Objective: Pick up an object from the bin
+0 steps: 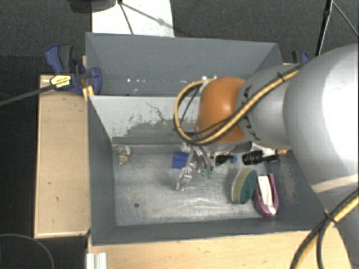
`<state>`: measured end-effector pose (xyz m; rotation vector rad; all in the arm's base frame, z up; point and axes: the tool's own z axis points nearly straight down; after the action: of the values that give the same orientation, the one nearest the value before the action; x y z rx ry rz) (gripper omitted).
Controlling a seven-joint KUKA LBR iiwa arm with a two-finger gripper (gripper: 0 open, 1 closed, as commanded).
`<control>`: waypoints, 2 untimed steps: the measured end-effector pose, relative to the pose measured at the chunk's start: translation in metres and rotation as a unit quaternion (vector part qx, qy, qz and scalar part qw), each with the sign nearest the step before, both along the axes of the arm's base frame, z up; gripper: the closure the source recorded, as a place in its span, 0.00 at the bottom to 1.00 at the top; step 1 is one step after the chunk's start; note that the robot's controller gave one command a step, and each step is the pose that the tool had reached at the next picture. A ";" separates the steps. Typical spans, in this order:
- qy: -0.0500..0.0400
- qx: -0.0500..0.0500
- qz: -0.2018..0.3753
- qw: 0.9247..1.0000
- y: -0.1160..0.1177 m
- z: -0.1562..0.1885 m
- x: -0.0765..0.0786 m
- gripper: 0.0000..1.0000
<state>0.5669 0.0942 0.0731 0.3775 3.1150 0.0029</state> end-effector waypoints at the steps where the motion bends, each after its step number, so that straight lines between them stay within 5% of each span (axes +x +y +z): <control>1: -0.002 0.000 0.000 1.000 0.000 0.002 0.002 0.00; 2: -0.005 0.000 -0.001 1.000 0.000 0.004 0.004 1.00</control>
Offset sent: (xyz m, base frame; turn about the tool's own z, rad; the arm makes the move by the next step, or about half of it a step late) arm 0.0000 0.0000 0.0000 0.0000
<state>0.5707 0.0941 0.0776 0.3798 3.1049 0.0062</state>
